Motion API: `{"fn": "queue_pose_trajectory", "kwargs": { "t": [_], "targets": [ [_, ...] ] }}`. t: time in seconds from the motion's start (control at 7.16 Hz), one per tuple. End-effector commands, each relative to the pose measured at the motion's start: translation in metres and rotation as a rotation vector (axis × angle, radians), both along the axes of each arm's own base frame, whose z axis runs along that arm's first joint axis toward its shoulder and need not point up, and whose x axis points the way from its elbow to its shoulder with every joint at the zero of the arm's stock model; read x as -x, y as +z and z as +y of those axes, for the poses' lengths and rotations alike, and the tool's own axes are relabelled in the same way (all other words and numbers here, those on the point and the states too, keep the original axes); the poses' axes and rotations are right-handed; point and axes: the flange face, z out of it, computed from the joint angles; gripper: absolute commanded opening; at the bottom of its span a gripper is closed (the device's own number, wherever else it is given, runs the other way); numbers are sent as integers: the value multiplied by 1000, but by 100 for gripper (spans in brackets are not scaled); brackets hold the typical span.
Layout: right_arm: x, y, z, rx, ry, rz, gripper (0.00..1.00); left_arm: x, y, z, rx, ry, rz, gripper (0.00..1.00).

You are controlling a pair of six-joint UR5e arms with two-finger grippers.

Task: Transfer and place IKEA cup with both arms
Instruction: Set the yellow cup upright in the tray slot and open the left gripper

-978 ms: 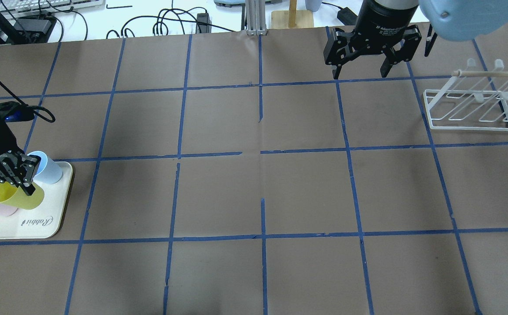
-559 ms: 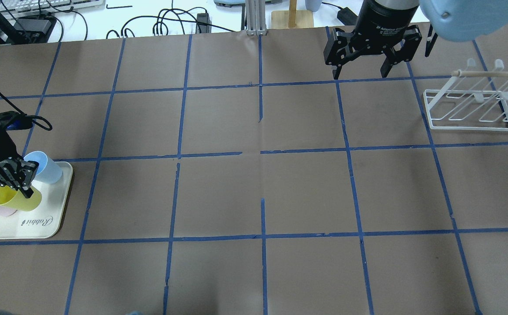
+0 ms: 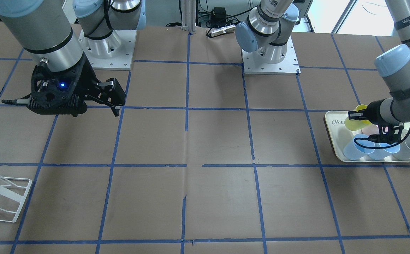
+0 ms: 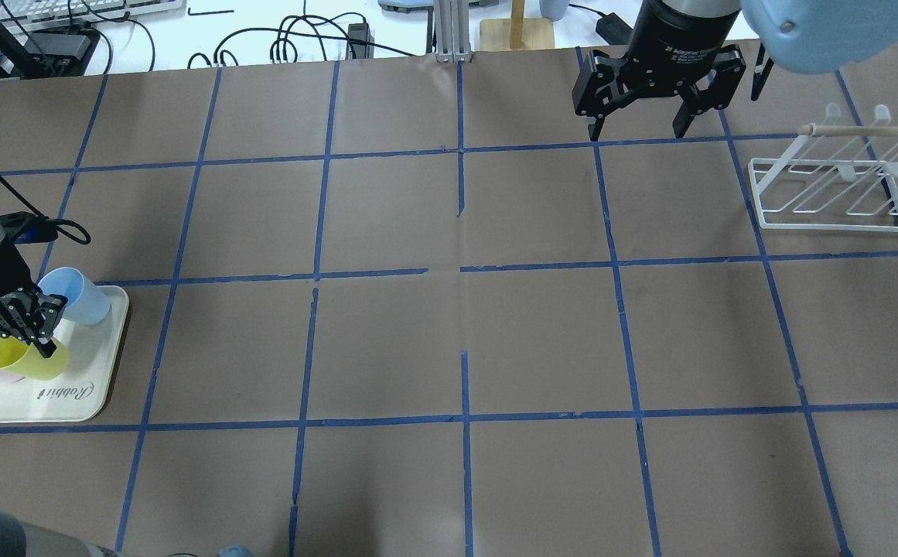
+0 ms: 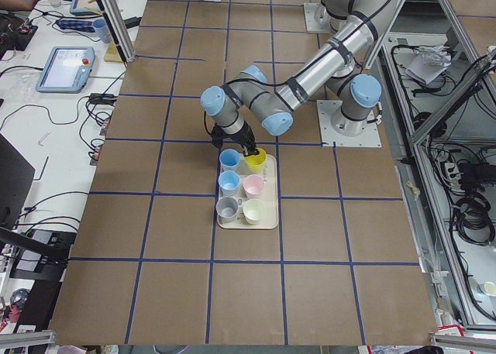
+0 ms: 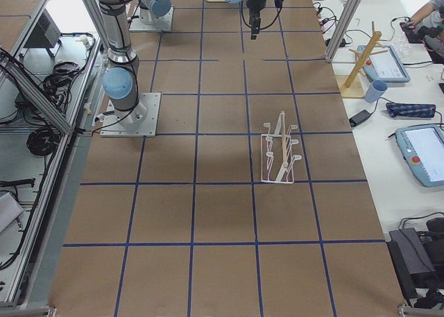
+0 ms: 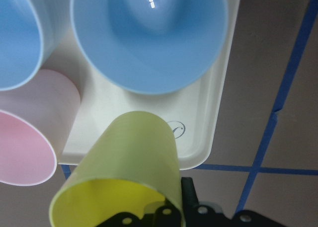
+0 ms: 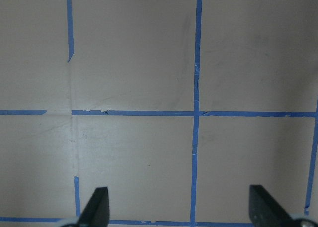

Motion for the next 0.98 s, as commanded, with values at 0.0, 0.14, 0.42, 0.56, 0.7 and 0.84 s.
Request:
{"fn": "queue_pose_trajectory", "kwargs": {
  "t": [0.0,0.14,0.42,0.56,0.7,0.84],
  "targets": [
    [0,0,0,0,2,0,100,-4,-11,-5,1,0,0,0],
    [0,0,0,0,2,0,100,-4,-13,-7,10,-1,-7,0],
    [0,0,0,0,3,2,100,-4,-18,-7,5,-2,0,22],
    [0,-1,0,-5,6,2,100,-4,-19,-7,5,0,2,48],
    [0,0,1,-3,6,2,100,-4,-19,-8,8,4,5,69],
    [0,0,1,-2,6,2,100,-3,-13,-7,8,2,5,82]
  ]
}}
